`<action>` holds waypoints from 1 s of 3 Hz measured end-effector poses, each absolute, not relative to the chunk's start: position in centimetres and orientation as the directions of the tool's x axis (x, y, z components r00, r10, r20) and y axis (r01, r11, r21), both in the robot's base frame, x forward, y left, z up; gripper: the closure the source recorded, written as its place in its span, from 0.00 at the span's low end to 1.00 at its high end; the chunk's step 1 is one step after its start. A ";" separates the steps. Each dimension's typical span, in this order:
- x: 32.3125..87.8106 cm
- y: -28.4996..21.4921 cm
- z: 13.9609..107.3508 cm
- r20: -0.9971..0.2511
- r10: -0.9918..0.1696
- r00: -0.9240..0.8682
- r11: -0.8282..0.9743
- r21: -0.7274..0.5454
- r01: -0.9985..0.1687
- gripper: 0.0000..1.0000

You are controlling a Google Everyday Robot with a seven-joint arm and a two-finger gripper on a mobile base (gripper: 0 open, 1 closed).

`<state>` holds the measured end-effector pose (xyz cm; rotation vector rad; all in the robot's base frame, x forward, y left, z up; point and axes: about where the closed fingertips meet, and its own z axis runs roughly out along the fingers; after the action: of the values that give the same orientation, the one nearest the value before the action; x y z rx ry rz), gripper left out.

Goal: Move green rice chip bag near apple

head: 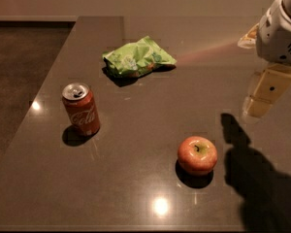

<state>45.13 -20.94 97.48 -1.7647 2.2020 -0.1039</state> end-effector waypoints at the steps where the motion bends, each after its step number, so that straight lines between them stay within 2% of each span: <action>1: 48.0 -19.6 96.7 -0.186 -0.974 -0.130 0.174 -0.245 -0.954 0.00; 3: 55.9 -15.5 93.8 -0.164 -0.986 0.029 0.013 -0.249 -0.968 0.00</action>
Offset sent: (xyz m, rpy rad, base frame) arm 0.1099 0.0525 -0.0426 -0.0343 0.0576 0.2307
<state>55.93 -15.47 93.82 -2.0194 2.0023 -0.0862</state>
